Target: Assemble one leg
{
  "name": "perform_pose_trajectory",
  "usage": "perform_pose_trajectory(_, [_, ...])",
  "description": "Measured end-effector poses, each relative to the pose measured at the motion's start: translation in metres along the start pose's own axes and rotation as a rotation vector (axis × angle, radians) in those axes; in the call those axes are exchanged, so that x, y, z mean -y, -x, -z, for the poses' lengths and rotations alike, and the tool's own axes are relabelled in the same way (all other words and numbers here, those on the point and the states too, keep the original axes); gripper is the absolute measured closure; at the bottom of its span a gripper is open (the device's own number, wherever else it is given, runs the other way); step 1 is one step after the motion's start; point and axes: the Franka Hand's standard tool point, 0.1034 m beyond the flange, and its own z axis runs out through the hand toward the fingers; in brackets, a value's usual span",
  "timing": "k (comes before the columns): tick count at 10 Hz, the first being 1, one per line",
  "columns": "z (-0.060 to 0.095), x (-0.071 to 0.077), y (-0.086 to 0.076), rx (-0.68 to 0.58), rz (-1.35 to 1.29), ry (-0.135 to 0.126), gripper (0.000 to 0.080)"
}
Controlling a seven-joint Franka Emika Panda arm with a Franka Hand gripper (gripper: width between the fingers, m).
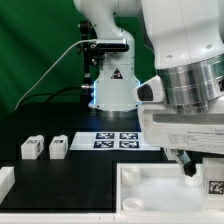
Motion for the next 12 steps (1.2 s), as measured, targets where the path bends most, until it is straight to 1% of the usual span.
perform_pose_trajectory(1, [0.0002, 0.0037, -0.0004, -0.018, 0.208, 0.023, 0.0151])
perform_pose_trajectory(2, [-0.0001, 0.004, 0.0, -0.02, 0.268, 0.027, 0.0151])
perform_pose_trajectory(3, [-0.0004, 0.0046, 0.0008, -0.015, 0.206, 0.018, 0.0151])
perform_pose_trajectory(4, [-0.0005, 0.0049, 0.0011, -0.014, 0.192, 0.016, 0.0259])
perform_pose_trajectory(5, [-0.0008, 0.0061, 0.0022, -0.011, 0.105, 0.009, 0.0259])
perform_pose_trajectory(6, [-0.0019, 0.0023, 0.0025, -0.005, 0.006, 0.013, 0.0437])
perform_pose_trajectory(7, [-0.0023, 0.0006, 0.0018, -0.007, -0.107, 0.015, 0.0493])
perform_pose_trajectory(8, [-0.0024, 0.0011, 0.0022, -0.003, -0.208, 0.009, 0.0494])
perform_pose_trajectory(10, [0.0001, -0.0011, -0.0031, 0.049, -0.674, -0.052, 0.0497])
perform_pose_trajectory(11, [-0.0015, 0.0004, -0.0026, 0.082, -0.921, -0.086, 0.0497])
perform_pose_trajectory(12, [-0.001, 0.001, -0.0039, 0.106, -1.047, -0.105, 0.0503])
